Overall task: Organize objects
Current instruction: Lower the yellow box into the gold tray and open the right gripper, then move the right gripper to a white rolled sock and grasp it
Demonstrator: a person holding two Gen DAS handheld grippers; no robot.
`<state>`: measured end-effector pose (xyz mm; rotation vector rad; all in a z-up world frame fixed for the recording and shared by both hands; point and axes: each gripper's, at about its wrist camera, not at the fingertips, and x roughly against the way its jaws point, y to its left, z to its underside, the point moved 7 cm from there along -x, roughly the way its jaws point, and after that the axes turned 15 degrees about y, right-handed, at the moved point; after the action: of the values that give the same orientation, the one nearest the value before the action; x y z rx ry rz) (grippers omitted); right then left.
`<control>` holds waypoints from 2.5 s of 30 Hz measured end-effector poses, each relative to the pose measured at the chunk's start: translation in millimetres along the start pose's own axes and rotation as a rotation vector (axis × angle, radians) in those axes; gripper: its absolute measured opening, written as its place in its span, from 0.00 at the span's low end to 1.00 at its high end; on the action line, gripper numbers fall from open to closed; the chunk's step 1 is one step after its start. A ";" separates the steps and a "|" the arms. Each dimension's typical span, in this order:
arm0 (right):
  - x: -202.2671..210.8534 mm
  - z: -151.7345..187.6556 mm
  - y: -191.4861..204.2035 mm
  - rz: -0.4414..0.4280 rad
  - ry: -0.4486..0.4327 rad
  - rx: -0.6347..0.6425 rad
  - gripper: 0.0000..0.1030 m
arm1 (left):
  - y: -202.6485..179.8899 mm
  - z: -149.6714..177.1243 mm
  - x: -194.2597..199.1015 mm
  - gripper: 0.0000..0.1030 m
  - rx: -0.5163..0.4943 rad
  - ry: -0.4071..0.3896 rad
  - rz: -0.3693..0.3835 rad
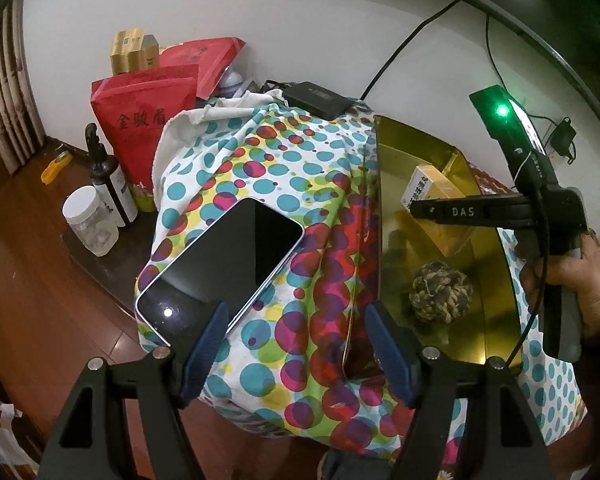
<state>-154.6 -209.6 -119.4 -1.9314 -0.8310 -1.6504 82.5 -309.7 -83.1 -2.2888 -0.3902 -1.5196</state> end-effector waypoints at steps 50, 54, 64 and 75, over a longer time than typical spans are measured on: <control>59.7 276.6 -262.3 0.096 -0.234 -0.589 0.48 | -232.0 53.4 -21.9 0.71 -0.453 0.099 0.001; 61.6 278.4 -270.7 0.132 -0.259 -0.601 0.51 | -242.2 55.2 -27.4 0.71 -0.478 0.105 -0.009; 65.7 289.6 -287.4 0.169 -0.289 -0.617 0.58 | -273.3 43.4 -39.9 0.71 -0.492 0.111 0.001; 51.0 269.9 -287.2 0.131 -0.260 -0.559 0.59 | -308.9 25.7 -53.1 0.71 -0.528 0.090 -0.021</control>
<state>-162.0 187.7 -125.8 -2.5577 -0.3299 -1.6966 -46.6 -23.1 -95.8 -2.5845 0.0216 -1.9072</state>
